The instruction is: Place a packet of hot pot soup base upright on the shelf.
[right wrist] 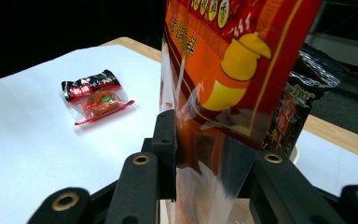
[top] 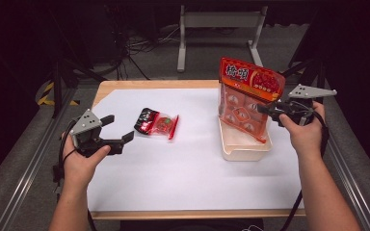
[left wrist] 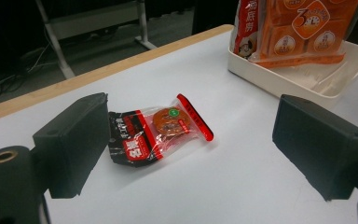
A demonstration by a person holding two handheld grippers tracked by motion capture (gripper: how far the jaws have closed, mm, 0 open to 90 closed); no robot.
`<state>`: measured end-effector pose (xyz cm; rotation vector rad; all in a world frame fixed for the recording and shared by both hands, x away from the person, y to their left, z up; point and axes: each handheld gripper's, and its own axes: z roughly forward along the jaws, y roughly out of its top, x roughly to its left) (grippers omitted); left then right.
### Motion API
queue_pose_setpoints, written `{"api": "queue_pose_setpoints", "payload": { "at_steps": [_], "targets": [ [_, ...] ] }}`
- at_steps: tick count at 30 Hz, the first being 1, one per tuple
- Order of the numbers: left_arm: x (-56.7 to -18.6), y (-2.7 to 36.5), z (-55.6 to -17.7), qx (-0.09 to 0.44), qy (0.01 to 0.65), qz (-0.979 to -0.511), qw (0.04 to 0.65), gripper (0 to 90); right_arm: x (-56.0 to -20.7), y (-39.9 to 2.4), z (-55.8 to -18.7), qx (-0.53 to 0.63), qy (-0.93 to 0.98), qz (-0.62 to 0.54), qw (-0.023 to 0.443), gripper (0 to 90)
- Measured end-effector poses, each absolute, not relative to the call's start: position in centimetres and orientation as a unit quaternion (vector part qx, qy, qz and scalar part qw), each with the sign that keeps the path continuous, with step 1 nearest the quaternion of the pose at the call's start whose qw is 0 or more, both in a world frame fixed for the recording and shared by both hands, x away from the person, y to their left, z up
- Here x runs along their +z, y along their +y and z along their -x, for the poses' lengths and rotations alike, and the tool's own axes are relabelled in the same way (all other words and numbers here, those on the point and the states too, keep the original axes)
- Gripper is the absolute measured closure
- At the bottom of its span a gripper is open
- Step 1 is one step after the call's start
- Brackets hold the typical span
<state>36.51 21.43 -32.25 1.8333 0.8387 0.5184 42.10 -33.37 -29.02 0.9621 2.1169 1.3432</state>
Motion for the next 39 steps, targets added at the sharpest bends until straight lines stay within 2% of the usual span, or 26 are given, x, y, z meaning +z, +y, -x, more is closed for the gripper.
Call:
{"api": "queue_pose_setpoints", "payload": {
  "at_steps": [27, 32, 39],
  "targets": [
    [-32.6, 21.4, -36.7, 0.21, 0.349, -0.763, 0.502, 12.3, -31.8, -33.1, -42.5, 0.447, 0.79, -0.37, 0.198, 70.7],
    [-32.5, 21.3, -36.7, 0.207, 0.35, -0.763, 0.503, 12.3, -32.8, -31.9, -42.7, 0.425, 0.802, -0.363, 0.21, 70.7],
    [-32.7, 21.3, -36.8, 0.204, 0.351, -0.764, 0.501, 12.3, -33.3, -32.6, -42.8, 0.417, 0.8, -0.378, 0.209, 70.5]
  ]
}}
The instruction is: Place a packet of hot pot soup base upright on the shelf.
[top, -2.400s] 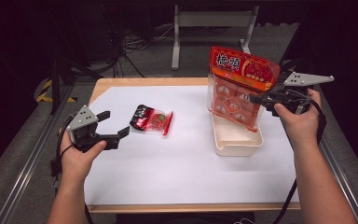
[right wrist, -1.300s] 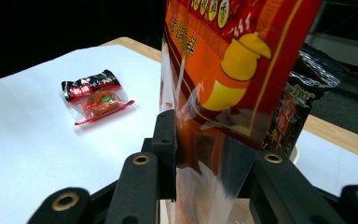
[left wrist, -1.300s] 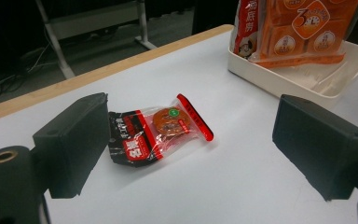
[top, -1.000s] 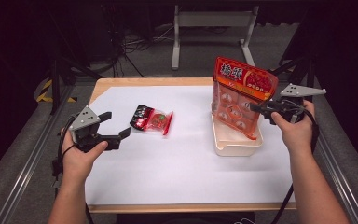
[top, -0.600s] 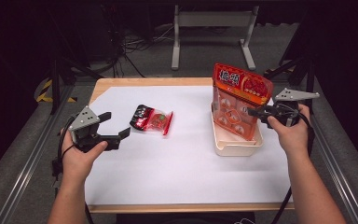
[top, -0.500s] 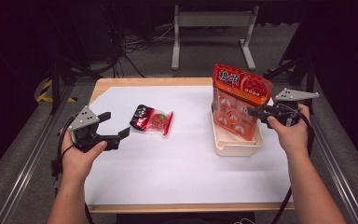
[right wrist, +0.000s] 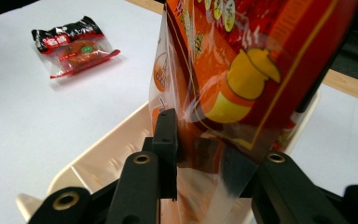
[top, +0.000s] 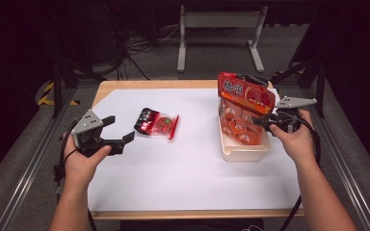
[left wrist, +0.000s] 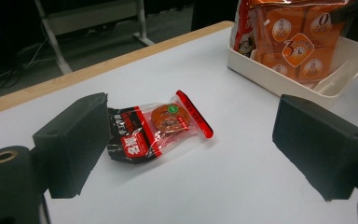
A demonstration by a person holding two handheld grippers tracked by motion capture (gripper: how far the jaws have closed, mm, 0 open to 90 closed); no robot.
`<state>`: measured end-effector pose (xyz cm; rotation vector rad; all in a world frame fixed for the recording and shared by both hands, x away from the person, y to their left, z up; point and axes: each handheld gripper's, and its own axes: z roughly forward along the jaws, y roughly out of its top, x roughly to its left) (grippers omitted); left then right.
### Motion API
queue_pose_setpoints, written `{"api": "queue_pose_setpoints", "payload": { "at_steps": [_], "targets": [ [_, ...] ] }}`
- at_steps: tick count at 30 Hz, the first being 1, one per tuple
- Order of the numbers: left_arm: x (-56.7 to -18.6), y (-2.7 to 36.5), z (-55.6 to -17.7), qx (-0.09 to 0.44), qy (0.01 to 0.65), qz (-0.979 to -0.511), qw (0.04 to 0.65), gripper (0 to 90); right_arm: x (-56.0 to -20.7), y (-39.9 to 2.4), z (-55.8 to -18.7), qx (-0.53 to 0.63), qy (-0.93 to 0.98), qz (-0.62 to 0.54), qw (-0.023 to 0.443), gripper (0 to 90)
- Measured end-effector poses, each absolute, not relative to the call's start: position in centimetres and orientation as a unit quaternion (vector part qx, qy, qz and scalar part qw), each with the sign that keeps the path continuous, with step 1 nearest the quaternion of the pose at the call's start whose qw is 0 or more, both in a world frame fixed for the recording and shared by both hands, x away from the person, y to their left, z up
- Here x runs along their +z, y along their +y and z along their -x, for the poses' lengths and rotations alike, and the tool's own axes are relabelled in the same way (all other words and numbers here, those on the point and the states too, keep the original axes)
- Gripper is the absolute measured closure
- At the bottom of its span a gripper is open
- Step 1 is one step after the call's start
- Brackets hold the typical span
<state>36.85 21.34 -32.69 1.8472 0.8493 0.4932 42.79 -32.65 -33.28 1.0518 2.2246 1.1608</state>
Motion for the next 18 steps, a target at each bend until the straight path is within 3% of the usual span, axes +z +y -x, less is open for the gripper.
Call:
{"api": "queue_pose_setpoints", "payload": {
  "at_steps": [11, 13, 18],
  "targets": [
    [-32.8, 21.0, -37.3, 0.2, 0.35, -0.767, 0.499, 12.3, -34.0, -34.1, -42.6, 0.426, 0.789, -0.398, 0.194, 68.8],
    [-32.9, 21.0, -37.4, 0.199, 0.35, -0.768, 0.498, 12.3, -33.9, -34.0, -42.6, 0.42, 0.79, -0.394, 0.211, 63.6],
    [-33.0, 20.9, -37.6, 0.198, 0.348, -0.771, 0.495, 12.2, -33.5, -33.9, -42.0, 0.434, 0.772, -0.396, 0.244, 40.4]
  ]
}}
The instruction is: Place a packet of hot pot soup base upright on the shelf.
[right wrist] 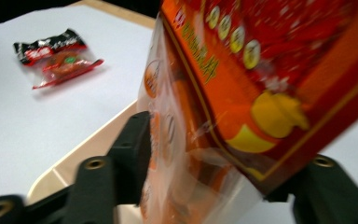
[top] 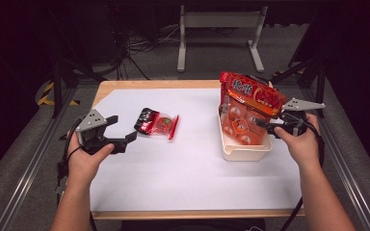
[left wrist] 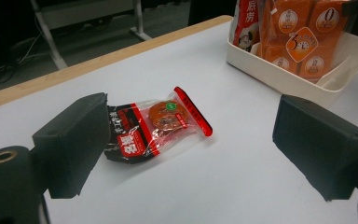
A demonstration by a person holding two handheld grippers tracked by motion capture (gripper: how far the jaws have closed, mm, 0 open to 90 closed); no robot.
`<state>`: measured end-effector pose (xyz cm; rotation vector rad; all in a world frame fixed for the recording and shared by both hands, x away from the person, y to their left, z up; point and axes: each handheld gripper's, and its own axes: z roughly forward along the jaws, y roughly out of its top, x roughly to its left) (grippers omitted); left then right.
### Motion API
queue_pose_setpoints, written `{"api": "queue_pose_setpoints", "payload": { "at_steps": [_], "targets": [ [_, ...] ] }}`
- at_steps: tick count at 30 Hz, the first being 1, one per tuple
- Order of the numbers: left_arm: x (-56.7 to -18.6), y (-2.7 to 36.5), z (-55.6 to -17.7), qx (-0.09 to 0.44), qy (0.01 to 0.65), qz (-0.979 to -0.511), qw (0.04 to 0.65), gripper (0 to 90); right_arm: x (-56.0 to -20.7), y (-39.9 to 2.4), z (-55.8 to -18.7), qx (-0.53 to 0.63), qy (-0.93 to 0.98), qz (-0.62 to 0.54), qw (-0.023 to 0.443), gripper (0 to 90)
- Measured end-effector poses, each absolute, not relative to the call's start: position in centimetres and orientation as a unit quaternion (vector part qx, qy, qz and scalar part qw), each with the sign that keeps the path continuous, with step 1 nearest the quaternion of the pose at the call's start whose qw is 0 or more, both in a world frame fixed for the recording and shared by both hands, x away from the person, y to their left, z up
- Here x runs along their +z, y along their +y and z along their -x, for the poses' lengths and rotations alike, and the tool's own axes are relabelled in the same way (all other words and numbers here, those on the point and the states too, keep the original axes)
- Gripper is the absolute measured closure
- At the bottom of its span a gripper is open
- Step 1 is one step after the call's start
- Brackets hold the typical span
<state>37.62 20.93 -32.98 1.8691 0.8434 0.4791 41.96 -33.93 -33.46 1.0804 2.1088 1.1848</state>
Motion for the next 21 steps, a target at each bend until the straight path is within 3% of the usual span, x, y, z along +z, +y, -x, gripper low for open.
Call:
{"api": "queue_pose_setpoints", "payload": {
  "at_steps": [5, 21],
  "targets": [
    [-33.0, 20.8, -37.7, 0.195, 0.349, -0.771, 0.496, 12.0, -33.3, -34.2, -41.1, 0.434, 0.765, -0.399, 0.26, 32.1],
    [-33.2, 20.3, -38.2, 0.191, 0.344, -0.777, 0.491, 11.1, -32.0, -35.1, -37.2, 0.443, 0.76, -0.379, 0.286, 31.2]
  ]
}}
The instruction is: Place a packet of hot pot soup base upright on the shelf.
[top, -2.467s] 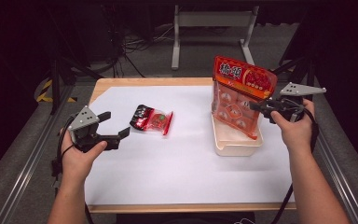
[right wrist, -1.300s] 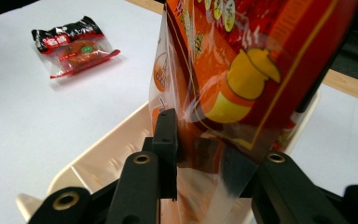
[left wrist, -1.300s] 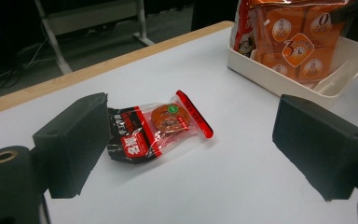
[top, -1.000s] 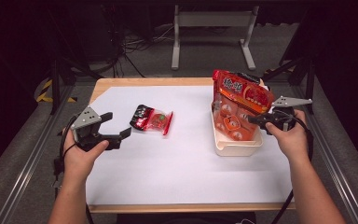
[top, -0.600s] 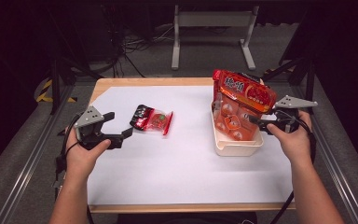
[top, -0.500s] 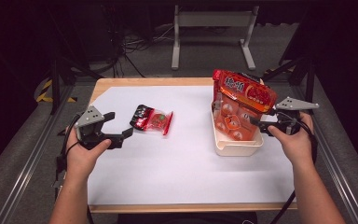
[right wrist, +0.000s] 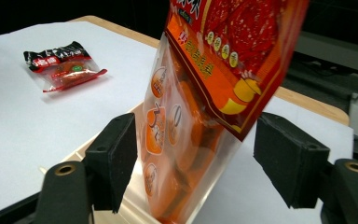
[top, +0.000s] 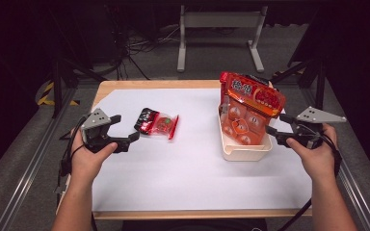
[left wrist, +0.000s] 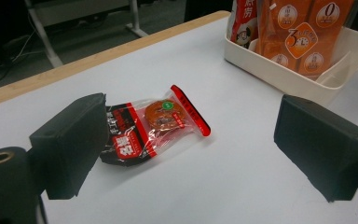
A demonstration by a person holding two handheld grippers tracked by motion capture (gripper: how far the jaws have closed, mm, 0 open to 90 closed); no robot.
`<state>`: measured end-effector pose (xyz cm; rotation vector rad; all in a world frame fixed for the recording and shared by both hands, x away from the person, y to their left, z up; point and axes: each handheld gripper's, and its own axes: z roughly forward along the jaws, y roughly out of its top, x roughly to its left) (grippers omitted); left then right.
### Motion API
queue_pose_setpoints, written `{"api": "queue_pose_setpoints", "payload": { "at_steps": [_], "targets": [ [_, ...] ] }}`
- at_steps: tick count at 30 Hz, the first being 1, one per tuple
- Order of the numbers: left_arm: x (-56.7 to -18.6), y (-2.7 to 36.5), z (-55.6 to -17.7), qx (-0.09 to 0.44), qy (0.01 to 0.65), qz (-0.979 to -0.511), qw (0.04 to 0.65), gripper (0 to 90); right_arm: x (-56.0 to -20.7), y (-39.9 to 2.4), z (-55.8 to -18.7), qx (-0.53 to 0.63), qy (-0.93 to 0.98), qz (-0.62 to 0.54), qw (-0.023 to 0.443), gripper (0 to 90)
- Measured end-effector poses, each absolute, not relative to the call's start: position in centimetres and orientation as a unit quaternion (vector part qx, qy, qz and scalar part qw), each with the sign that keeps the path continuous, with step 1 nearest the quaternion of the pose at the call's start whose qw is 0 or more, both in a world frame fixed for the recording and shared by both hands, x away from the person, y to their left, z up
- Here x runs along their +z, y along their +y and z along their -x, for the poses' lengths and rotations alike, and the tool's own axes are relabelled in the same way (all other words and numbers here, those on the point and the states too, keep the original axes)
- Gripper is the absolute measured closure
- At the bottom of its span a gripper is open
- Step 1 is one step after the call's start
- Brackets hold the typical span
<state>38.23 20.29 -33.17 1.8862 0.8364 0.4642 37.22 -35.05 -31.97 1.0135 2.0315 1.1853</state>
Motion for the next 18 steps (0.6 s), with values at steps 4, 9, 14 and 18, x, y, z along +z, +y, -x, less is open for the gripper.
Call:
{"api": "queue_pose_setpoints", "payload": {
  "at_steps": [4, 9, 14, 18],
  "targets": [
    [-33.2, 20.3, -38.3, 0.194, 0.344, -0.775, 0.493, 10.6, -31.4, -34.9, -36.2, 0.448, 0.762, -0.378, 0.274, 32.6],
    [-33.3, 20.2, -38.4, 0.203, 0.348, -0.755, 0.516, 9.3, -30.7, -34.1, -35.0, 0.469, 0.77, -0.356, 0.247, 34.1],
    [-33.6, 20.5, -38.8, 0.209, 0.37, -0.748, 0.509, 8.5, -30.4, -33.1, -34.3, 0.478, 0.778, -0.334, 0.233, 34.2],
    [-33.7, 20.6, -39.0, 0.202, 0.38, -0.744, 0.511, 8.9, -30.6, -32.4, -34.1, 0.487, 0.78, -0.322, 0.223, 34.3]
  ]
}}
